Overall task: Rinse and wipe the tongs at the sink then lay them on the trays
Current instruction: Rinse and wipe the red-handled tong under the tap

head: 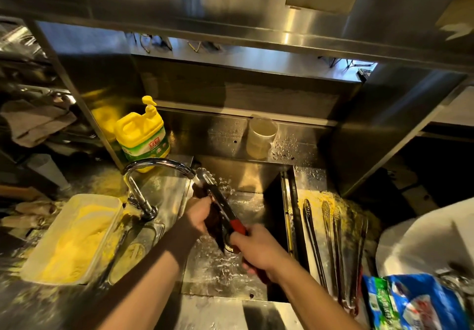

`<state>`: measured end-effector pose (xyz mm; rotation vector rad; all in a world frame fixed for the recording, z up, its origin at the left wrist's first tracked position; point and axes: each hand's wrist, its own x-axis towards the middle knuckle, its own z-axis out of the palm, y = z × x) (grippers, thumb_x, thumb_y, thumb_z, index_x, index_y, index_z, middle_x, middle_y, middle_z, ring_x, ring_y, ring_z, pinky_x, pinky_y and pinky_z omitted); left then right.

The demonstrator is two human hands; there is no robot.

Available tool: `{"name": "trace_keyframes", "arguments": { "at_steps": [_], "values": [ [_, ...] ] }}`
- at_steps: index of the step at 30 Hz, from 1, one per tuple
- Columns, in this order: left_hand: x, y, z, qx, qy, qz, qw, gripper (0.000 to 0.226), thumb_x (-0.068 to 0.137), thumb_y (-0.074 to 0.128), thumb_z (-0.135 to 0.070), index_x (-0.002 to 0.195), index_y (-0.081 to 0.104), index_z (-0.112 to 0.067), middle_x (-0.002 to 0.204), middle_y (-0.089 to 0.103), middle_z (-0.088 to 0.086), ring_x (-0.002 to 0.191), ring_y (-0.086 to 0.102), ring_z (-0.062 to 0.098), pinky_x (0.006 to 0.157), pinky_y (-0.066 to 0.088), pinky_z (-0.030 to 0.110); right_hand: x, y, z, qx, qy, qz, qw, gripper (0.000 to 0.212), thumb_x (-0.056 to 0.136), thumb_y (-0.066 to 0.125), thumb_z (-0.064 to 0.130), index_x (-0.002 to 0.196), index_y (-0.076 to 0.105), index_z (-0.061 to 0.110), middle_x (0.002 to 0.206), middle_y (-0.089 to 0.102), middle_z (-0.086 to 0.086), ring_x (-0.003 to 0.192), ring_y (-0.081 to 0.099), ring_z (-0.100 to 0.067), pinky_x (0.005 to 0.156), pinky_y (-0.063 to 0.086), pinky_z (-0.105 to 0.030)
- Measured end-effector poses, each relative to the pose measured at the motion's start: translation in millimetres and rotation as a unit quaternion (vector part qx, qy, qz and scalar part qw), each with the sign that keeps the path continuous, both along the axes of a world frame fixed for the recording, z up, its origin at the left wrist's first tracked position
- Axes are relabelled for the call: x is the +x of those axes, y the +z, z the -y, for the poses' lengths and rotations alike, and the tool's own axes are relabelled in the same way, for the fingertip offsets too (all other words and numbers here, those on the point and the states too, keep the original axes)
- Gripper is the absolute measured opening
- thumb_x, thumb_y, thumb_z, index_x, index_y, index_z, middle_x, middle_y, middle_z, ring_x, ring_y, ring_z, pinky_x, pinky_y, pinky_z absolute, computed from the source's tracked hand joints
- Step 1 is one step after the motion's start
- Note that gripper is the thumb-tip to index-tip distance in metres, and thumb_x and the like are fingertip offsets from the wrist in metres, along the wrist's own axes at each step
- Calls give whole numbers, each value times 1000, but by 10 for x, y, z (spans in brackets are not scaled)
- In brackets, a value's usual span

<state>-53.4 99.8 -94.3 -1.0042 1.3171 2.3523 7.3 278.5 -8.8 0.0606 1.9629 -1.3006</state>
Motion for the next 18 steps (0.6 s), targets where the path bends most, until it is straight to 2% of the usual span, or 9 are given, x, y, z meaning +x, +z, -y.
{"name": "trace_keyframes", "arguments": {
  "at_steps": [2,3,4,7,9,12,14,18],
  "values": [
    [-73,-10,103,-42,57,16,997,11,92,60,-7,85,66,-1,78,65,18,63,66,29,64,57,38,50,4,16,-13,-11,29,999,19,87,59,31,99,58,16,66,59,1,42,53,-11,40,43,-25],
    [-106,-24,135,-71,94,22,993,8,92,60,-8,92,64,-1,81,66,19,64,66,29,64,57,38,61,15,15,-26,-21,46,998,19,86,59,29,99,58,15,67,61,0,42,52,-12,40,43,-26],
    [-117,-14,125,-84,103,23,991,8,92,62,-9,92,64,-1,81,66,18,62,67,28,62,57,37,49,27,19,-37,-35,58,997,18,87,59,27,98,58,13,67,61,-1,42,52,-12,40,42,-26],
    [-93,34,-32,-66,53,21,996,10,92,61,-8,85,67,-2,79,67,18,57,67,27,54,57,34,-8,67,82,-43,-74,59,995,18,89,57,24,95,58,7,60,57,-1,40,49,-14,39,39,-27],
    [-107,63,-24,-66,69,18,995,11,92,60,-7,85,66,-2,78,67,18,53,68,26,48,56,32,-8,69,120,-42,-70,53,995,21,87,58,26,95,57,6,55,55,1,39,49,-15,38,39,-26],
    [-165,52,40,-92,122,22,988,11,92,61,-10,87,66,-2,76,71,16,59,69,27,52,56,32,-14,64,96,-36,-59,53,996,25,86,59,28,98,58,6,58,57,1,40,51,-15,38,42,-25],
    [-147,49,-70,-85,102,11,991,11,91,60,-7,90,67,1,74,71,16,55,69,26,50,56,30,-58,61,102,-29,-67,40,997,24,87,57,28,98,57,7,61,55,-1,40,51,-15,38,41,-26],
    [-145,22,-159,-68,72,21,995,16,94,59,-8,103,67,2,88,67,20,64,67,28,52,55,32,-83,96,44,2,-50,22,999,22,88,56,30,96,58,9,59,53,-1,39,51,-14,39,42,-25]
  ]
}}
